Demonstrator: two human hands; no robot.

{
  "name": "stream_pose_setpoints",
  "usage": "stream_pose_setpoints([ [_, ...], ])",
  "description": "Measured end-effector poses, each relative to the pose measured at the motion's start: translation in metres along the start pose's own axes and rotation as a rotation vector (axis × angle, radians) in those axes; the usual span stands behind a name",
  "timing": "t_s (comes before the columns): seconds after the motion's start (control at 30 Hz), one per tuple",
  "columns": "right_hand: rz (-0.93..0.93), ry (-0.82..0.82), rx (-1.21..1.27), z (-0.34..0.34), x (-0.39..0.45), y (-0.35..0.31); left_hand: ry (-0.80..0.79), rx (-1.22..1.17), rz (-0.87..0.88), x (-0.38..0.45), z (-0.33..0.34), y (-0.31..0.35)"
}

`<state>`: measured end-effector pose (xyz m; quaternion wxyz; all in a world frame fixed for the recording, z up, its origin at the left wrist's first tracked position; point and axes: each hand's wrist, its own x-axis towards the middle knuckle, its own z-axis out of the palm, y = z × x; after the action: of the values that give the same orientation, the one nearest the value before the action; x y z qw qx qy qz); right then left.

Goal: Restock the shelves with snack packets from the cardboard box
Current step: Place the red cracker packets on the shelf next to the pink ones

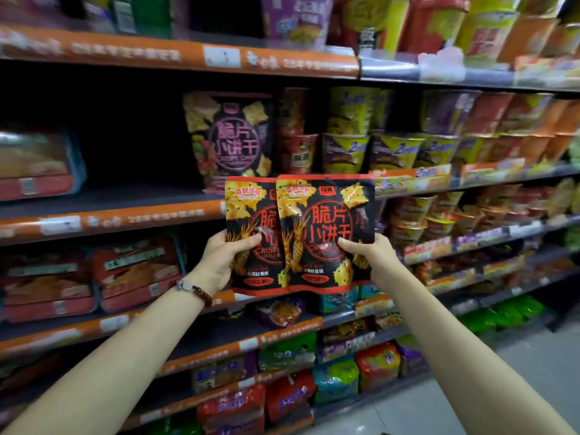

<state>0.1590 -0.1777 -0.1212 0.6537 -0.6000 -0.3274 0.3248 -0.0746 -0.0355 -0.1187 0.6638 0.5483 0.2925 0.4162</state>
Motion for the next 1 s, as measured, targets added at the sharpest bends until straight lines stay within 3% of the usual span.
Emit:
stream_pose_setpoints([
  [0.43, -0.137, -0.292, 0.042, 0.18, 0.032, -0.038, 0.274, 0.023, 0.146, -0.015, -0.149, 0.081],
  [0.7, -0.217, -0.257, 0.059, 0.255, 0.051, -0.062, 0.291, 0.093, 0.218, 0.018, -0.212, 0.134],
  [1.0, -0.285, -0.155, 0.059, 0.277, 0.076, -0.093, 0.225, 0.145, 0.337, 0.06, -0.22, 0.174],
])
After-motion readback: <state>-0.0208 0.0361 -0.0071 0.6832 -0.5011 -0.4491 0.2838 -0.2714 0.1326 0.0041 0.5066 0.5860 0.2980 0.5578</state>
